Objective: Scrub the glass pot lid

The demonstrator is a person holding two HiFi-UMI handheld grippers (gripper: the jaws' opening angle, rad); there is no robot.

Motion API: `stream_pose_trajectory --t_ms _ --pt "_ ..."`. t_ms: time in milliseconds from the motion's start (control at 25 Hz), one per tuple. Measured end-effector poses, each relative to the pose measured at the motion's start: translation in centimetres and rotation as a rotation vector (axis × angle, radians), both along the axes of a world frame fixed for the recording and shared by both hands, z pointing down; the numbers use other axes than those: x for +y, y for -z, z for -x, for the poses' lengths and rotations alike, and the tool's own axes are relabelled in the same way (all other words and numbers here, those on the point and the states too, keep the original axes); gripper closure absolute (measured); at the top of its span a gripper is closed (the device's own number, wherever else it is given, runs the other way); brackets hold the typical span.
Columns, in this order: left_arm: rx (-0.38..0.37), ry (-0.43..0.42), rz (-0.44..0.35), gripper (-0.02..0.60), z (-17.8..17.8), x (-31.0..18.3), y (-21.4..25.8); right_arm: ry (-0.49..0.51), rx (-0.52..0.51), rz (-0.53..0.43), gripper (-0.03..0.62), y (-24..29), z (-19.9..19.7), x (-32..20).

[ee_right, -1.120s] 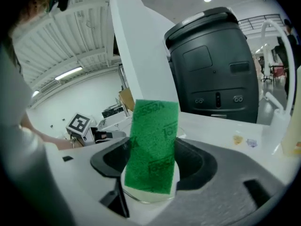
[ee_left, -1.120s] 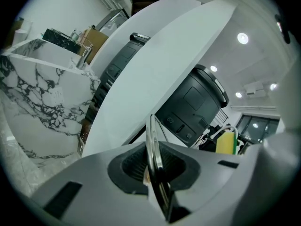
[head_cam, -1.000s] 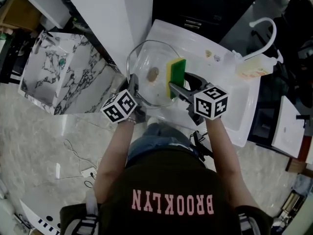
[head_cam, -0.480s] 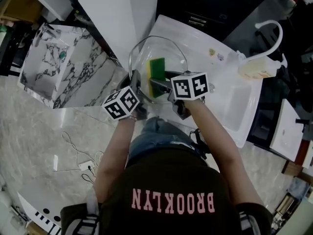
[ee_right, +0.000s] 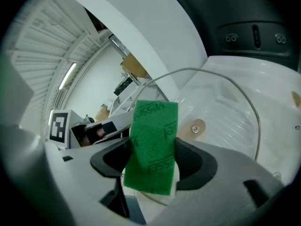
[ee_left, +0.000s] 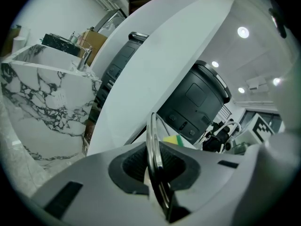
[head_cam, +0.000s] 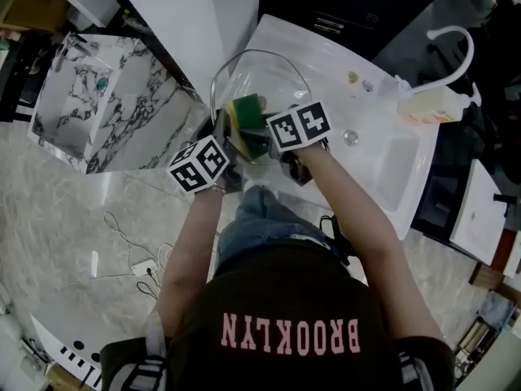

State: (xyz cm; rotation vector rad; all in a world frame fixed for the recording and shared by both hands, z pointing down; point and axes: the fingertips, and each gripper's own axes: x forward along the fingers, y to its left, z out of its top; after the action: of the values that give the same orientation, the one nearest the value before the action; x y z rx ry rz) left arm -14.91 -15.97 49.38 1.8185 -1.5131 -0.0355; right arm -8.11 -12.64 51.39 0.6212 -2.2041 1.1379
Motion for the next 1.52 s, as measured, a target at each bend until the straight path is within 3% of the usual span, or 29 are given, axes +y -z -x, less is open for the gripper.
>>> stream_pose_trajectory --t_ms 160,720,1120,1520 --pt "-0.009 -0.001 0.004 0.546 0.0 0.1 -0.1 0.097 0.078 0.006 0.312 -0.9 -0.4 0.9" --pt "-0.009 -0.023 0.025 0.546 -0.1 0.3 -0.6 0.267 0.273 -0.017 0.312 -3.9 -4.0 1.7" --pt "-0.013 -0.027 0.03 0.546 -0.1 0.2 -0.5 0.402 0.352 -0.062 0.312 -5.3 -6.5 1.7" --pt "-0.012 -0.033 0.038 0.547 -0.2 0.4 -0.6 0.45 0.344 -0.097 0.312 -5.8 -7.9 0.8"
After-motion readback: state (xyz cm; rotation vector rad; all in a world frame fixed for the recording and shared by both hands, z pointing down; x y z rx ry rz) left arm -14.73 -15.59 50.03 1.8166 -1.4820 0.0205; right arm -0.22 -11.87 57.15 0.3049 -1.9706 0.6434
